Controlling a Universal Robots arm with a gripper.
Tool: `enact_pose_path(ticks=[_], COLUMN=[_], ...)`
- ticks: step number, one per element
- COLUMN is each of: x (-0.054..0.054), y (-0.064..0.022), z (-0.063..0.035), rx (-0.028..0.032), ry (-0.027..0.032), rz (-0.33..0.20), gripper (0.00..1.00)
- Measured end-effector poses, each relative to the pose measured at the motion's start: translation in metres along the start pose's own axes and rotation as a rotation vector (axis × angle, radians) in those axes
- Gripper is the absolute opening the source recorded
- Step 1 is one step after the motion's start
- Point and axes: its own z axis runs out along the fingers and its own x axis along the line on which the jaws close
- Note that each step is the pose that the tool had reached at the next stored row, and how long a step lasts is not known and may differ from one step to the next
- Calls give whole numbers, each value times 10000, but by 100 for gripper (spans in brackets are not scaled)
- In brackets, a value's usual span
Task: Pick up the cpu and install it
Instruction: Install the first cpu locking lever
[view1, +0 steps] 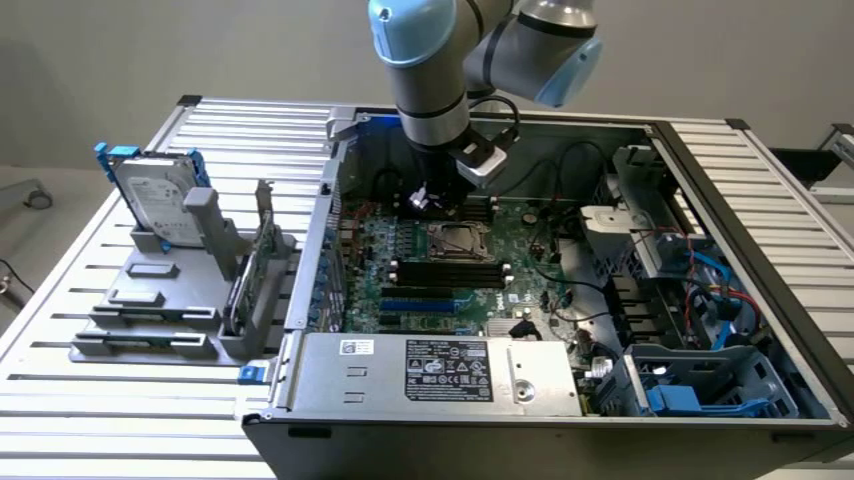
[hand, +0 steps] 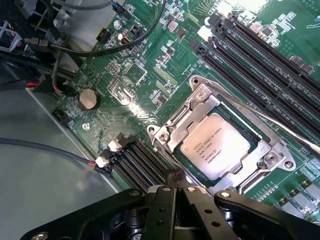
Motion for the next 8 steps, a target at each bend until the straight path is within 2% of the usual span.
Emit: enact_pose_path(ticks=[8], x=[3], y=[-7], z=[-21], rx=[-17], ry=[-5], rz=[58], gripper=[11])
